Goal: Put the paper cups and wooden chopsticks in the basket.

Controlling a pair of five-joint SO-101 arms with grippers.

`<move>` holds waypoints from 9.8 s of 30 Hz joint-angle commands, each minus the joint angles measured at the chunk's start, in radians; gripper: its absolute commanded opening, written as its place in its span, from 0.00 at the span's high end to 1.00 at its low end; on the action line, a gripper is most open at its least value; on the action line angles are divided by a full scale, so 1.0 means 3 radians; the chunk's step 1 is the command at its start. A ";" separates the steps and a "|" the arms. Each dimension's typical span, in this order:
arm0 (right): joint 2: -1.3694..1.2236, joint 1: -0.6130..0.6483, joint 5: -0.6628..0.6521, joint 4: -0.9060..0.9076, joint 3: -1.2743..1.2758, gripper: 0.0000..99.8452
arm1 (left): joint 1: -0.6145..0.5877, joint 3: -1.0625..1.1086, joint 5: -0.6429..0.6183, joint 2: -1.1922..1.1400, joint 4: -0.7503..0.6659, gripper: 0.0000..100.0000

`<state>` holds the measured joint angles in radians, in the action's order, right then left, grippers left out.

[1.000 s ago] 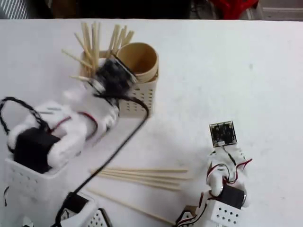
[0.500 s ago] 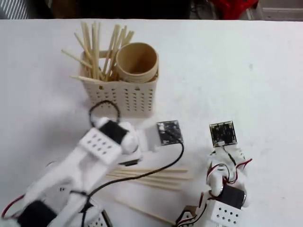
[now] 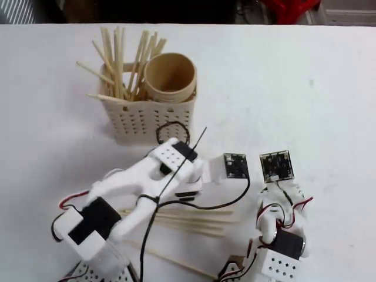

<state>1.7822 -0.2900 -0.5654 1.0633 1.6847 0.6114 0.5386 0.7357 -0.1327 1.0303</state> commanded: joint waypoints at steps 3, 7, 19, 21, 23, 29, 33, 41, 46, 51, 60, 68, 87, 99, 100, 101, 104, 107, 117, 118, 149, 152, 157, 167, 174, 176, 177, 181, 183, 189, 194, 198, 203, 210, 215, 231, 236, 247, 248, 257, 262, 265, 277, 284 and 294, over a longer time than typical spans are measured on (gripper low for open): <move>0.0028 -0.0023 -0.0010 0.0008 0.0020 0.98 | 0.0043 -0.0082 0.0005 0.0417 0.0276 0.88; 0.0028 -0.0023 -0.0010 0.0008 0.0020 0.98 | 0.0176 0.0266 0.0026 0.0836 0.0297 0.87; 0.0028 -0.0023 -0.0010 0.0008 0.0020 0.98 | 0.0335 0.0547 0.0015 0.1020 0.0307 0.83; 0.0028 -0.0023 -0.0010 0.0008 0.0020 0.98 | 0.0263 0.0527 0.0005 0.0969 0.0292 0.83; 0.0028 -0.0023 -0.0010 0.0008 0.0020 0.98 | 0.0156 0.0486 0.0005 0.0816 0.0235 0.83; 0.0028 -0.0023 -0.0010 0.0008 0.0020 0.98 | -0.0043 0.0194 0.0020 0.0141 0.0189 0.83; 0.0028 -0.0023 -0.0010 0.0008 0.0020 0.98 | -0.0049 0.0036 0.0010 0.0008 0.0312 0.90; 0.0028 -0.0023 -0.0010 0.0008 0.0020 0.98 | -0.0437 -0.0061 -0.0235 0.0008 0.0133 0.98; 0.0028 -0.0023 -0.0010 0.0008 0.0020 0.98 | -0.0673 -0.0256 -0.0256 0.0013 0.0133 0.98; 0.0028 -0.0023 -0.0010 0.0008 0.0020 0.98 | -0.0703 -0.0281 -0.0266 0.0442 0.0148 0.98; 0.0028 -0.0023 -0.0010 0.0008 0.0020 0.98 | -0.0678 -0.0307 -0.0854 0.2442 0.0414 0.98; 0.0028 -0.0023 -0.0010 0.0008 0.0020 0.98 | -0.0703 -0.1141 -0.1391 0.3373 0.0051 0.98; 0.0028 -0.0023 -0.0010 0.0008 0.0020 0.98 | -0.1992 -0.0900 -0.2378 0.2084 -0.1887 0.98; 0.0028 -0.0023 -0.0010 0.0008 0.0020 0.98 | -0.1977 -0.0522 -0.2394 0.2094 -0.1637 0.86; 0.0028 -0.0023 -0.0010 0.0008 0.0020 0.98 | -0.1967 -0.0583 -0.2388 0.2125 -0.1504 0.84; 0.0028 -0.0023 -0.0010 0.0008 0.0020 0.98 | -0.1967 -0.0639 -0.2394 0.2171 -0.1366 0.83; 0.0028 -0.0023 -0.0010 0.0008 0.0020 0.98 | -0.1967 -0.0777 -0.2378 0.2396 -0.1023 0.85; 0.0028 -0.0023 -0.0010 0.0008 0.0020 0.98 | -0.1967 -0.0803 -0.2378 0.2729 -0.0716 0.85; 0.0028 -0.0023 -0.0010 0.0008 0.0020 0.98 | -0.1532 -0.0798 -0.1386 0.3844 0.1064 0.85; 0.0028 -0.0023 -0.0010 0.0008 0.0020 0.98 | -0.1419 -0.0798 -0.1248 0.3884 0.1263 0.85; 0.0028 -0.0023 -0.0010 0.0008 0.0020 0.98 | 0.0136 0.0762 0.0256 0.0708 0.0061 0.85; 0.0028 -0.0023 -0.0010 0.0008 0.0020 0.98 | 0.0136 0.0747 0.0256 0.0652 0.0056 0.85; 0.0028 -0.0023 -0.0010 0.0008 0.0020 0.98 | 0.0136 0.0747 0.0097 0.0637 0.0061 0.85; 0.0028 -0.0023 -0.0010 0.0008 0.0020 0.98 | 0.0084 0.0660 0.0031 0.1363 0.0783 0.90; 0.0028 -0.0023 -0.0010 0.0008 0.0020 0.98 | 0.0059 0.1192 0.0036 0.1522 0.0450 0.84; 0.0028 -0.0023 -0.0010 0.0008 0.0020 0.98 | 0.0059 0.1187 0.0036 0.1409 0.0435 0.84; 0.0028 -0.0023 -0.0010 0.0008 0.0020 0.98 | 0.0054 0.1181 0.0036 0.1337 0.0414 0.84; 0.0028 -0.0023 -0.0010 0.0008 0.0020 0.98 | -0.0161 0.0967 0.0036 0.0949 0.0307 0.84; 0.0028 -0.0023 -0.0010 0.0008 0.0020 0.98 | -0.0335 0.0783 0.0041 0.0713 0.0317 0.84; 0.0028 -0.0023 -0.0010 0.0008 0.0020 0.98 | -0.0760 0.0317 0.0164 0.0228 0.0302 0.91; 0.0028 -0.0023 -0.0010 0.0008 0.0020 0.98 | -0.1138 0.0138 -0.0020 0.0233 0.0215 0.98; 0.0028 -0.0023 -0.0010 0.0008 0.0020 0.98 | -0.1271 0.0128 -0.0010 0.0315 0.0235 0.98; 0.0028 -0.0023 -0.0010 0.0008 0.0020 0.98 | -0.1215 0.0205 -0.0010 0.0355 0.0251 0.98; 0.0028 -0.0023 -0.0010 0.0008 0.0020 0.98 | -0.0903 0.0261 -0.0005 0.0580 0.0685 0.91; 0.0028 -0.0023 -0.0010 0.0008 0.0020 0.98 | -0.0770 0.0706 -0.0005 0.1424 0.0777 0.91; 0.0028 -0.0023 -0.0010 0.0008 0.0020 0.98 | -0.0417 0.2025 0.0527 0.2314 0.0563 0.86; 0.0028 -0.0023 -0.0010 0.0008 0.0020 0.98 | -0.0601 0.2046 0.0583 0.2309 0.0286 0.86; 0.0028 -0.0023 -0.0010 0.0008 0.0020 0.98 | -0.0621 0.1831 0.0506 0.1660 0.0174 0.90; 0.0028 -0.0023 -0.0010 0.0008 0.0020 0.98 | -0.0616 0.1800 0.0471 0.1624 0.0169 0.93; 0.0028 -0.0023 -0.0010 0.0008 0.0020 0.98 | -0.0647 0.1693 -0.0092 0.1583 -0.0010 0.98; 0.0028 -0.0023 -0.0010 0.0008 0.0020 0.98 | -0.0703 0.1616 -0.0471 0.1583 -0.0031 0.98; 0.0028 -0.0023 -0.0010 0.0008 0.0020 0.98 | -0.0959 0.1514 -0.0542 0.1583 -0.0061 0.98; 0.0028 -0.0023 -0.0010 0.0008 0.0020 0.98 | -0.0892 0.1529 0.0041 0.1583 0.0240 0.88; 0.0028 -0.0023 -0.0010 0.0008 0.0020 0.98 | -0.0892 0.1545 0.0619 0.1583 0.0624 0.88; 0.0028 -0.0023 -0.0010 0.0008 0.0020 0.98 | -0.0887 0.1908 0.1002 0.2862 0.1207 0.86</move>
<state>1.7822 -0.2900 -0.5654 1.0633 1.6847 0.3353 1.0756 1.0073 0.5792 1.3464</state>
